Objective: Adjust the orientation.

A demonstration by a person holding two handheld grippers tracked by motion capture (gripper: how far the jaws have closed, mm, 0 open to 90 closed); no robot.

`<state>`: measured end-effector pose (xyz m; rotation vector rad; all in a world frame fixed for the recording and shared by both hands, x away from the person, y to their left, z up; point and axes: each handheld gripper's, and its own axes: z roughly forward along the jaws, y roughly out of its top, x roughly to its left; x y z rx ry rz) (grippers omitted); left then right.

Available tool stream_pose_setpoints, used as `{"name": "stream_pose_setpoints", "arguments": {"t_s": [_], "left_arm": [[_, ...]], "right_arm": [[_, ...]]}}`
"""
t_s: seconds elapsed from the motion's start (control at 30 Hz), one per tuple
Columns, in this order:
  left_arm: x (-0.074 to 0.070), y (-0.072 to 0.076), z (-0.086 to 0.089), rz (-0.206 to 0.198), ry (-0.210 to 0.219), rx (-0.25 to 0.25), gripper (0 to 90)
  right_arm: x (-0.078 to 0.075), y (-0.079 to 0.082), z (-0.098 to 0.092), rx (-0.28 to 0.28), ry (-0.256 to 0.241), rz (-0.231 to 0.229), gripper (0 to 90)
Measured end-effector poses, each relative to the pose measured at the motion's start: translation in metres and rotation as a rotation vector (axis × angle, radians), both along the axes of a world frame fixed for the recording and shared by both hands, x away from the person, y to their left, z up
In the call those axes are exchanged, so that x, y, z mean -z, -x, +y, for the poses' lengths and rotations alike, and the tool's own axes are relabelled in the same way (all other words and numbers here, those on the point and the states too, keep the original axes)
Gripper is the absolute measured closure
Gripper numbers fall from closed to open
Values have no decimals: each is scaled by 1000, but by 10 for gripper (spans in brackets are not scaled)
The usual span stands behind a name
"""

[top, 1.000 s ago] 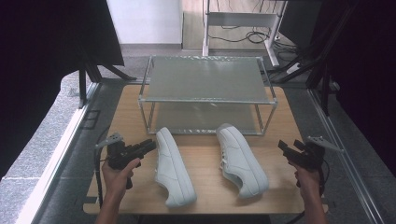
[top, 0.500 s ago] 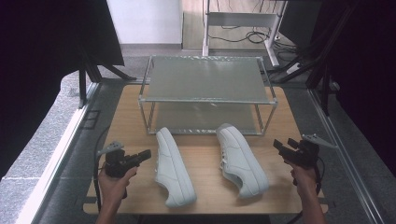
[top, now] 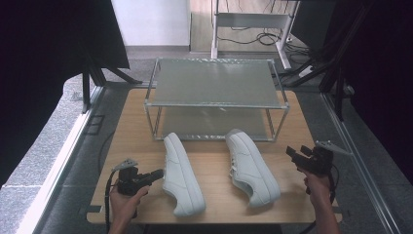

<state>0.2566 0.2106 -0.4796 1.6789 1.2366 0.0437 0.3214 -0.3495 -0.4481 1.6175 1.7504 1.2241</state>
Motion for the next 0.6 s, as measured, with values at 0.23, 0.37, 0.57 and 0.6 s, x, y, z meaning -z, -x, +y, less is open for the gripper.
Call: {"name": "stream_pose_setpoints", "arguments": {"t_s": [0.23, 0.37, 0.57, 0.6], "left_arm": [[-7, -7, -7, -9, -7, -5, 893], [-10, -16, -10, -13, 5, -2, 884], [-14, -28, -18, -27, 65, 30, 886], [-14, -28, -18, -27, 65, 30, 886]], "right_arm": [[0, 0, -2, 3, 0, -4, 341], [1, 0, -1, 5, 5, 7, 341], [3, 0, -2, 26, 2, 26, 343], [3, 0, -2, 26, 2, 26, 343]]}}
